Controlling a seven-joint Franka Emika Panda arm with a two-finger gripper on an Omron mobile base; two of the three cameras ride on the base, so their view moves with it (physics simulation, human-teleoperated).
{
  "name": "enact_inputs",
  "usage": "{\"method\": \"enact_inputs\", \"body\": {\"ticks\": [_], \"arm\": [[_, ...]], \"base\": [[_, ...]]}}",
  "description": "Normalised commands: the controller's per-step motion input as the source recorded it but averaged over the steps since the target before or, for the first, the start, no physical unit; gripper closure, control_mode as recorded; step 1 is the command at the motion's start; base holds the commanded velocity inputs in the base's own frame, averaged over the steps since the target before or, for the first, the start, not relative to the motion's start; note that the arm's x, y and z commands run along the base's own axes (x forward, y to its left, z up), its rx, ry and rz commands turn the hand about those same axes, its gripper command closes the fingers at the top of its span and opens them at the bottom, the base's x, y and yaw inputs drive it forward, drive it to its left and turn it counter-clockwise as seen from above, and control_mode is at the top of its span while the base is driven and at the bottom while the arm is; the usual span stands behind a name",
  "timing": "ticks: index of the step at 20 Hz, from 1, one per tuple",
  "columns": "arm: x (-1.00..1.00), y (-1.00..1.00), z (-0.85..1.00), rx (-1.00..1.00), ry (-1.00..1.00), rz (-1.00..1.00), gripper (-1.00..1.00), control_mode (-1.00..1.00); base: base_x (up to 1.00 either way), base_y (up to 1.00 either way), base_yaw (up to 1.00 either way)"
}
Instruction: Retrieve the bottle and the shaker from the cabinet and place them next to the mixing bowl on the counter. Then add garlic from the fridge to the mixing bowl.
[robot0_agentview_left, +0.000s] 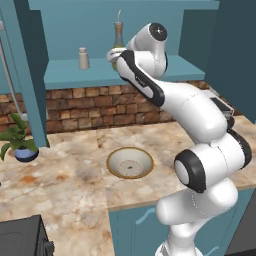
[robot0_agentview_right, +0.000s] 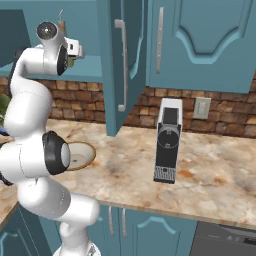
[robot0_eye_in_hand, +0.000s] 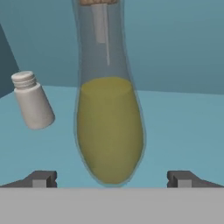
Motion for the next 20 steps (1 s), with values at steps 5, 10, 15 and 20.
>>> {"method": "enact_inputs", "body": {"ticks": [5, 10, 15, 20], "arm": [[0.32, 0.00, 0.00, 0.00, 0.00, 0.00, -1.00, -1.00], [0.25, 0.09, -0.03, 0.00, 0.00, 0.00, -1.00, -1.00], [0.21, 0.07, -0.03, 0.00, 0.00, 0.00, -1.00, -1.00], [0.04, 0.00, -0.05, 0.00, 0.00, 0.00, -1.00, -1.00]], "base": [[0.00, 0.00, 0.00], [0.00, 0.00, 0.00], [0.00, 0.00, 0.00], [0.00, 0.00, 0.00]]}}
